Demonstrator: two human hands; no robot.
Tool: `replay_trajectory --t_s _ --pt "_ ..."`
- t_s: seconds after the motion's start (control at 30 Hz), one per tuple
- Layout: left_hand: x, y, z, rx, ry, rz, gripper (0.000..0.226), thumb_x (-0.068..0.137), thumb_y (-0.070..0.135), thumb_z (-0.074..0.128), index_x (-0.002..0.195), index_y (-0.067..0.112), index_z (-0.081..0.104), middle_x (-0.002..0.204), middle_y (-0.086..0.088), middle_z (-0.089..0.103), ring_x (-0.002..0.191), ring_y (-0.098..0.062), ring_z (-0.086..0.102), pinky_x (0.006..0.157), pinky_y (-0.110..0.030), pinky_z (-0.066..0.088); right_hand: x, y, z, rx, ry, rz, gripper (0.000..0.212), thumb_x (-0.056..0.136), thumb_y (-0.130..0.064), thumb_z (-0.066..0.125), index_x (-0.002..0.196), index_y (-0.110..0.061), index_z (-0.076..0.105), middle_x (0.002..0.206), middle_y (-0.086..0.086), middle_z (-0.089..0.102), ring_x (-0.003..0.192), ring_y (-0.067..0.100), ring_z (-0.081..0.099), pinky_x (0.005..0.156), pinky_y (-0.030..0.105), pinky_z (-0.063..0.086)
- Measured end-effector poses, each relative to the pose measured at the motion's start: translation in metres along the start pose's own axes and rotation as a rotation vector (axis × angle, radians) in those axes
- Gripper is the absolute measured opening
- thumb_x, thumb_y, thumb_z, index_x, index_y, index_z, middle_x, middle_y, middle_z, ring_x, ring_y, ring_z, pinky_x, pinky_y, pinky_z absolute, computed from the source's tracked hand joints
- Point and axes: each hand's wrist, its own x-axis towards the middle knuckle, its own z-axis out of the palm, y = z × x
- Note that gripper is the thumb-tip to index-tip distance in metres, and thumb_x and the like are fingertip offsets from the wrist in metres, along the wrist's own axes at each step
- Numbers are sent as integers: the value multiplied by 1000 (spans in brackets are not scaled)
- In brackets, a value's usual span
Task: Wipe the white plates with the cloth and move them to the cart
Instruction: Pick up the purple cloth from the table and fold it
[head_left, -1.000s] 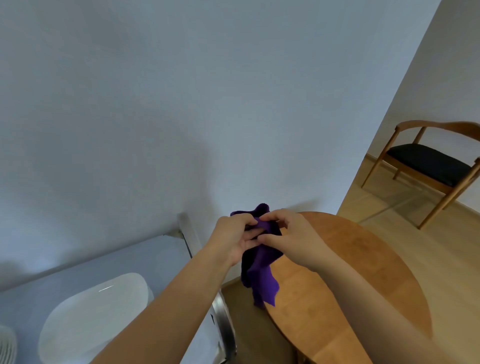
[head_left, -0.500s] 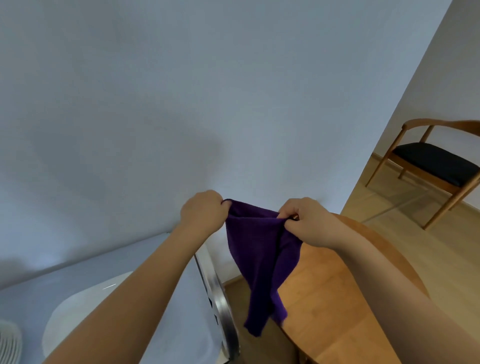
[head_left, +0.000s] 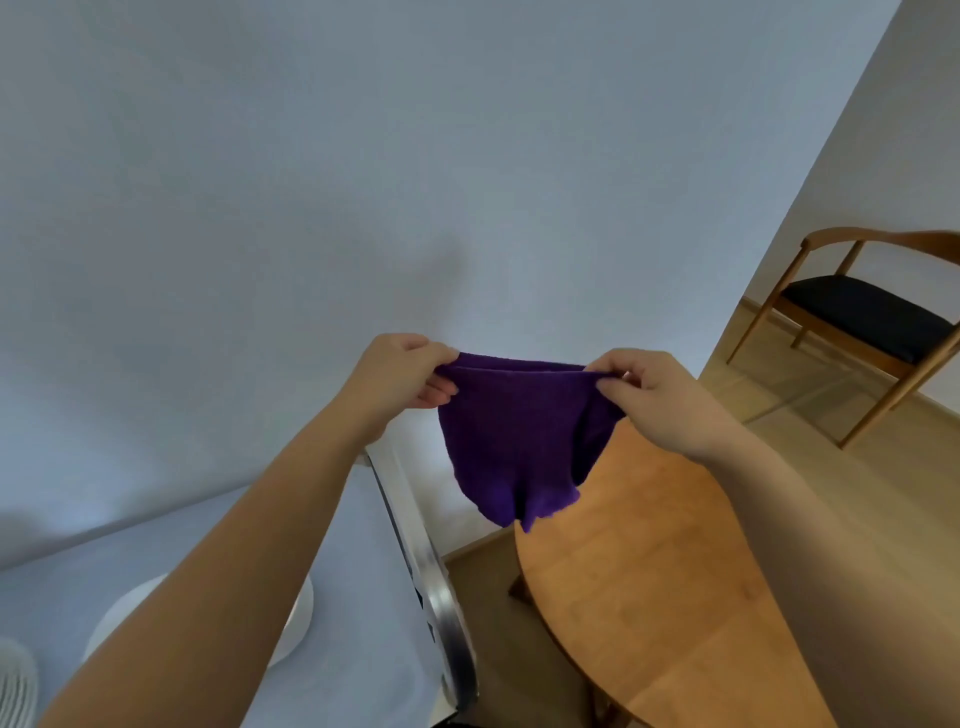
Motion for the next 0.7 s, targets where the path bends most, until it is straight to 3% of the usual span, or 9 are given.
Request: replay_trajectory --t_s 0.1,0.2,0.27,0.33,0.4,0.5,0.6,0.63,0.7 --pt "-1 -2 -6 -96 -129 119 31 71 36 76 86 10 68 70 -2 71 64 -11 67 61 -17 54 2 -4 -12 91 31 -29 32 95 -1 44 90 -21 69 86 -3 71 84 19 66 82 31 55" --pt "4 -6 3 391 -10 268 28 71 33 79 84 13 66 74 0 69 68 -13 63 62 -22 51 4 -4 -18 -11 -46 -12 31 96 1 41 93 -14 68 92 3 70 87 22 66 88 39 53" --pt "8 -6 11 476 83 323 23 81 29 70 82 7 63 72 -4 63 67 -16 56 63 -27 46 5 -6 -20 -34 -47 -30 31 95 1 43 92 -17 69 91 -2 70 84 15 67 84 31 55" --pt "8 -3 15 288 80 320 18 87 23 63 77 8 57 68 0 55 62 -8 51 62 -22 43 2 -14 -26 117 -15 -70 32 96 2 44 93 -19 69 88 -5 71 79 9 67 78 21 55" --pt "7 3 16 -8 -23 246 15 91 16 55 77 14 56 70 5 57 62 0 53 66 -18 44 0 -15 -34 242 -18 -106 32 95 4 44 97 -18 68 84 -4 70 75 7 66 72 17 54" --pt "0 13 20 -556 -272 17 20 93 11 43 86 11 62 76 1 70 70 -10 65 67 -26 53 6 -12 -41 560 -98 -96 31 90 -1 52 111 -20 63 77 3 61 67 14 59 67 25 53" --pt "-5 30 29 -713 -407 -18 30 91 18 41 84 13 71 77 -1 72 70 -14 67 66 -25 53 8 0 -18 1188 4 66 35 87 -35 54 119 -21 59 93 10 66 88 23 63 86 41 51" --pt "-6 37 34 -747 -427 -10 34 91 18 41 81 13 73 78 -2 72 72 -15 68 68 -25 53 5 9 -3 1321 9 181 51 81 -54 52 118 -20 59 100 10 70 95 27 65 88 47 51" --pt "-2 49 41 -790 -395 -35 31 93 18 41 84 10 70 80 -3 72 73 -16 69 70 -25 54 -8 28 28 1432 -153 348 94 49 -79 58 119 -17 58 117 14 66 105 37 63 90 56 46"
